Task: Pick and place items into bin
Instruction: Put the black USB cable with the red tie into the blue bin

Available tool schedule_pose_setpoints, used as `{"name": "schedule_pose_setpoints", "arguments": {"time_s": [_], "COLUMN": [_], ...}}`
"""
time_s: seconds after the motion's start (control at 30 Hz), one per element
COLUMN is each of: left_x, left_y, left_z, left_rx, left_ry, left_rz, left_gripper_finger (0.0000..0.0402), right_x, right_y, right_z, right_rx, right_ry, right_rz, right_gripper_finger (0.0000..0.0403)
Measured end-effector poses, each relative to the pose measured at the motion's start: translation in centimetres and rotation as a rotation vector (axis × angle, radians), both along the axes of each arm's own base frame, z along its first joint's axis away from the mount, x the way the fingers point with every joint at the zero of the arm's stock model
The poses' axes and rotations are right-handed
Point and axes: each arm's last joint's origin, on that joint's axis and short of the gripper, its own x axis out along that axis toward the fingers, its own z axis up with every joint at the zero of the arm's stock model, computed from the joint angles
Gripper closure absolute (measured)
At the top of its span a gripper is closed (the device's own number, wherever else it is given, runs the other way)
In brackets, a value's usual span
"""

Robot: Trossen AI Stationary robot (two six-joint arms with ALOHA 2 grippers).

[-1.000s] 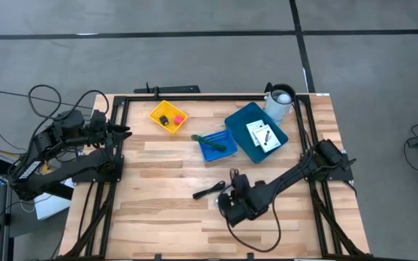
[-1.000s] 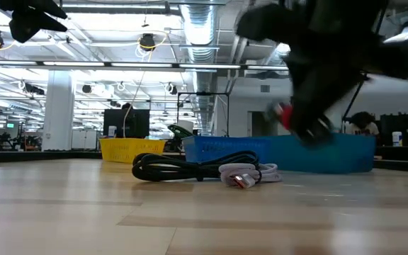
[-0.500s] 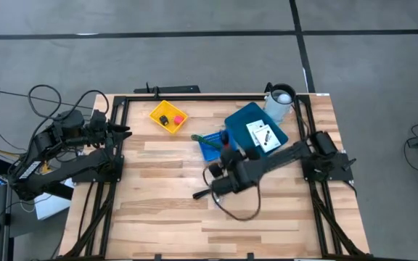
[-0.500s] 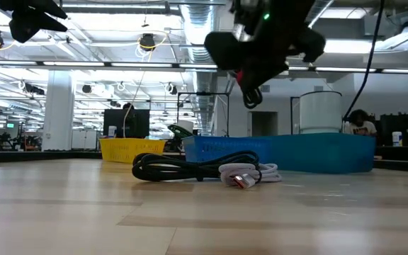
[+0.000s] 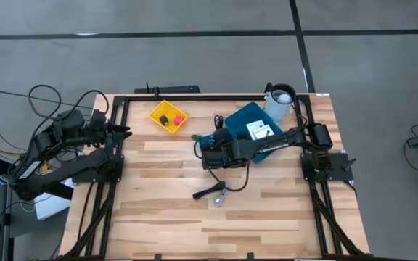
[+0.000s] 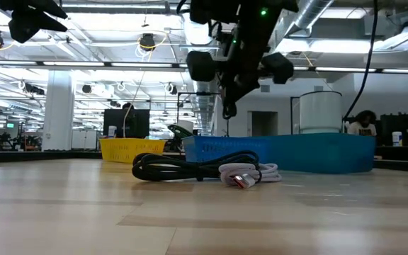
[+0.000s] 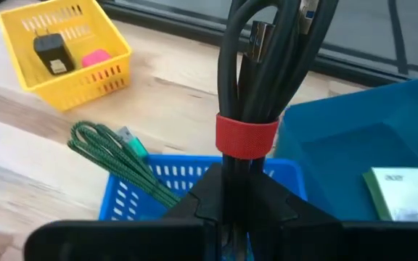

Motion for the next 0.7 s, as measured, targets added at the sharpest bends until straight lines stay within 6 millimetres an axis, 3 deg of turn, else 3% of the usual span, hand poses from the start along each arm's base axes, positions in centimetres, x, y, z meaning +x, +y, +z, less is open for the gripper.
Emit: {"name": "schedule_pose_setpoints", "arguments": {"time_s": [0.7], "left_x": [0.0], "left_y": [0.0], "left_z": [-0.01], "left_rx": [-0.001], "left_ry": [0.0], "left_rz": [0.0], "left_gripper_finger": [0.0267], "right_x": [0.03], "right_y": [0.02], "right_z": [-0.57], "right_rx": [0.03], "right_ry": [0.022], "right_rz": [0.037], "right_gripper_finger": [0.0345]}}
